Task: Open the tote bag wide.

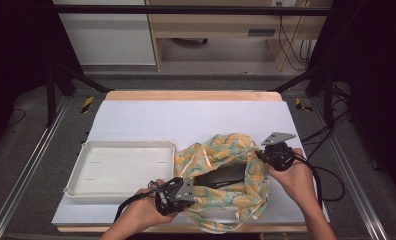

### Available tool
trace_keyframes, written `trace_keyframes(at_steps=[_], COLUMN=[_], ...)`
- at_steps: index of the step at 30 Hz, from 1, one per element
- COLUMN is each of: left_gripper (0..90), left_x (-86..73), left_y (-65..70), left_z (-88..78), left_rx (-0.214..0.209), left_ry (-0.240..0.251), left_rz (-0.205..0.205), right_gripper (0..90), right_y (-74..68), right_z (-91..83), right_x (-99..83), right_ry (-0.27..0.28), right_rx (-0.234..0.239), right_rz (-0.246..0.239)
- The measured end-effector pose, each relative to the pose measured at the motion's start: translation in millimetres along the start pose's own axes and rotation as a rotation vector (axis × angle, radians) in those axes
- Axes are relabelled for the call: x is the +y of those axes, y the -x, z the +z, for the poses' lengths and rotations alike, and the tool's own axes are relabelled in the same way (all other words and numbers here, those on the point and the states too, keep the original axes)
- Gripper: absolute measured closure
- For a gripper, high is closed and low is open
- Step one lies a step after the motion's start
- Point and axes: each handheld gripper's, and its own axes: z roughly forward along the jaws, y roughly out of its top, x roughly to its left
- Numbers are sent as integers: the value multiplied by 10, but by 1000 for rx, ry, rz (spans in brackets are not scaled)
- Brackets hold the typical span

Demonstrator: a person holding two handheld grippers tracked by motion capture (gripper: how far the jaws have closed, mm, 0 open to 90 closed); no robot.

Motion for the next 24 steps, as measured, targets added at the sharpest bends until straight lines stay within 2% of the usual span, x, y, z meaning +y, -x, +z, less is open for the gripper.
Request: trace_keyframes(at_steps=[5, 8, 12, 16, 24], left_gripper=[900, 900, 900, 900, 900], left_x=[29, 46, 36, -2, -66], left_y=[-33, -45, -29, -25, -25], left_z=[73, 122, 169, 198, 202], left_rx=[23, 17, 20, 45, 83], left_ry=[9, 7, -5, -19, -42], left_rz=[-29, -42, -42, -43, -48], right_gripper=[900, 900, 900, 900, 900], right_y=[128, 166, 210, 247, 329], right_z=[79, 154, 220, 277, 354], right_x=[-106, -153, -198, -245, -332], right_ry=[-32, -53, -75, -98, -131], right_rx=[-16, -24, -28, -31, -44], right_rz=[20, 30, 28, 23, 43])
